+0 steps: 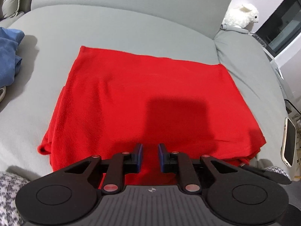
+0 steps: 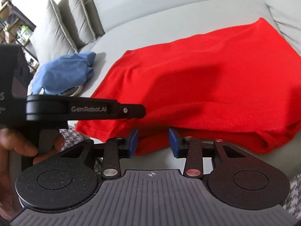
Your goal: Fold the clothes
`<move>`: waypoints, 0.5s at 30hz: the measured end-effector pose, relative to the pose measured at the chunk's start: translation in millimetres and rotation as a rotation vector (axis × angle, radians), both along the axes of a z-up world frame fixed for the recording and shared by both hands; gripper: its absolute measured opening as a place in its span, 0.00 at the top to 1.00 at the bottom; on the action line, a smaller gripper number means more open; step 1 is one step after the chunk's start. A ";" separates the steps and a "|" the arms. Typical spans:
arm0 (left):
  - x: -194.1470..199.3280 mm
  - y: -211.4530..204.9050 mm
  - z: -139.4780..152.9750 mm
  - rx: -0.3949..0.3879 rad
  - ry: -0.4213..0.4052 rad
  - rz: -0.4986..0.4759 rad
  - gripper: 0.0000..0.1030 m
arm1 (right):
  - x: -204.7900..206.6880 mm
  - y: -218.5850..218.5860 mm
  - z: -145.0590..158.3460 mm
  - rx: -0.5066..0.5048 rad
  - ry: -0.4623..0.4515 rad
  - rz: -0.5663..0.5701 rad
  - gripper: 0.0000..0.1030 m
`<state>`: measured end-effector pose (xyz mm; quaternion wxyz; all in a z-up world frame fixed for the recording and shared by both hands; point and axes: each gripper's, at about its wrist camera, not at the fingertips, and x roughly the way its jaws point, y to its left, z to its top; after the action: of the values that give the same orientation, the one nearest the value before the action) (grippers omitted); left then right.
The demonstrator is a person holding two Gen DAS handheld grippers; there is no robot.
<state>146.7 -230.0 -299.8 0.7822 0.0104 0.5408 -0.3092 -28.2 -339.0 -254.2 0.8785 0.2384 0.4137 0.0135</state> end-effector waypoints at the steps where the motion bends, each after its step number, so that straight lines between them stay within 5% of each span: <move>1: 2.5 1.7 0.9 -0.008 0.016 0.007 0.85 | -1.4 -0.1 2.2 -0.018 -0.028 -0.012 0.59; 6: 1.4 0.3 8.8 -0.007 0.027 -0.056 0.85 | -37.4 -20.5 58.5 -0.079 -0.310 -0.150 0.60; 8: -6.7 -8.7 14.8 -0.015 0.002 -0.119 0.87 | -36.1 -26.1 67.2 -0.147 -0.254 -0.164 0.52; 12: -28.7 -21.9 27.1 -0.086 -0.067 -0.213 0.87 | -32.3 -33.4 52.9 -0.150 -0.124 -0.167 0.55; 15: -33.7 -23.9 25.1 -0.108 -0.054 -0.208 0.91 | -35.6 -35.8 38.6 -0.080 -0.076 -0.181 0.70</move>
<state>113.0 -253.9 -274.7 0.7596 0.0327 0.4982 -0.4168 -63.8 -374.9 -215.6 0.9000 0.2387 0.3572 -0.0734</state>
